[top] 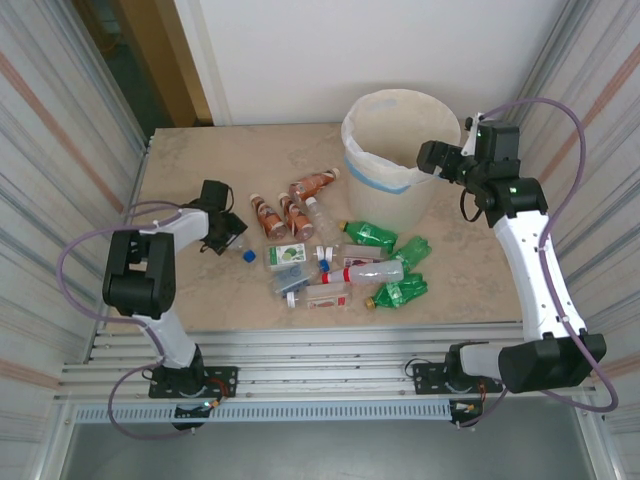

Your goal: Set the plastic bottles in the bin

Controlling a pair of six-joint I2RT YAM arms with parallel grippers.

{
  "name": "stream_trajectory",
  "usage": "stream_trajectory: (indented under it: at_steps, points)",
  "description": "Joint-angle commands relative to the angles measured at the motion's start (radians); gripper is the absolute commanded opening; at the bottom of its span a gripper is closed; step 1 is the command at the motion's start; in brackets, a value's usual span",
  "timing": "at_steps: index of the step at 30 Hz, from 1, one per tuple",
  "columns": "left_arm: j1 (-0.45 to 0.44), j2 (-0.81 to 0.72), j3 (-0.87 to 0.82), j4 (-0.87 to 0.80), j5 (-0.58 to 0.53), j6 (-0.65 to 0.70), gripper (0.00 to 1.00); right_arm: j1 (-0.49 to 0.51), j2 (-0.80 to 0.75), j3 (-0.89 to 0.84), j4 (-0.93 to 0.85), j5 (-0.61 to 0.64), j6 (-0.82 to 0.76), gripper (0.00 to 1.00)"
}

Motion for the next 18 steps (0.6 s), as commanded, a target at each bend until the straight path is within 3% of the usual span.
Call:
stream_trajectory:
  at_steps: [1, 7, 18]
  points:
    - [0.006, -0.083, -0.043, -0.014, -0.015, -0.010, 0.55, 0.035, -0.043, 0.006, 0.008, -0.013, -0.005, 0.98]
    - [0.006, -0.256, -0.132, 0.007, 0.005, -0.013, 0.52, 0.159, -0.044, 0.010, 0.035, -0.056, 0.000, 0.98]
    - [-0.002, -0.611, -0.264, 0.090, 0.111, -0.040, 0.49, 0.540, 0.128, 0.006, 0.150, -0.167, 0.030, 0.99]
